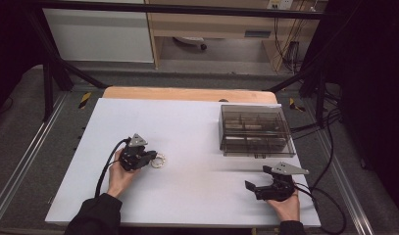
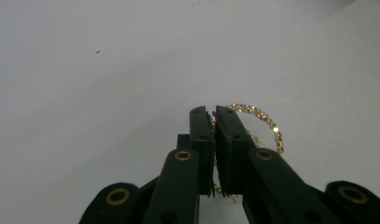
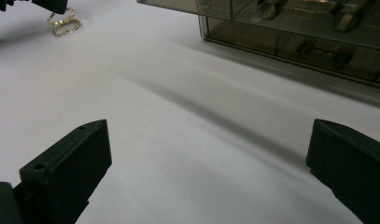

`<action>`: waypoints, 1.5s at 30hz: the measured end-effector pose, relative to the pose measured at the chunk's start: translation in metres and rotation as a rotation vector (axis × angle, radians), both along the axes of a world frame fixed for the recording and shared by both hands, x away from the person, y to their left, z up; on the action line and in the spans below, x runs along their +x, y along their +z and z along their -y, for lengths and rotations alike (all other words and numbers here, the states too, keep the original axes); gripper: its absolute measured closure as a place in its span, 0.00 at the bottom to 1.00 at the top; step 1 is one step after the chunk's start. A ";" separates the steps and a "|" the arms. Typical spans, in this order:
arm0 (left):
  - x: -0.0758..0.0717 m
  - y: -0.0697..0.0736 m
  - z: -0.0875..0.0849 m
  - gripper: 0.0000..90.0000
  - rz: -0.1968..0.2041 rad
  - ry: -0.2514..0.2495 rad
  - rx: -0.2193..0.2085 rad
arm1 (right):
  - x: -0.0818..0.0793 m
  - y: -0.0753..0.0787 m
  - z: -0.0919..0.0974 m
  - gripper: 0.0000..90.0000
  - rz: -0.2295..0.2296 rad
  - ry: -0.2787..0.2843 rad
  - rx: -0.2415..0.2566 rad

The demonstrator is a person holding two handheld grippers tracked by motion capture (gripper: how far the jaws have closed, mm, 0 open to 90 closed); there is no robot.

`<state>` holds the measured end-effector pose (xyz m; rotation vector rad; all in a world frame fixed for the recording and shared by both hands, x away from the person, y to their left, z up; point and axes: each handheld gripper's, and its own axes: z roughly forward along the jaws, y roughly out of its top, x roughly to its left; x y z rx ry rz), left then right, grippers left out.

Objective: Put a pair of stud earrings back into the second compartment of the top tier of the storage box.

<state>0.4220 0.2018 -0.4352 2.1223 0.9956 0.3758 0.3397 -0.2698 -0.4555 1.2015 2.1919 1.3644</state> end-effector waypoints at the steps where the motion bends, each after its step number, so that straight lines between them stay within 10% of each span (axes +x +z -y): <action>1: -0.001 0.001 0.000 0.95 0.001 0.002 -0.004 | 0.000 0.000 0.000 0.01 0.001 0.001 0.000; 45: -0.022 0.050 0.078 0.95 0.018 -0.081 -0.054 | -0.001 0.001 0.000 0.01 0.003 0.006 -0.012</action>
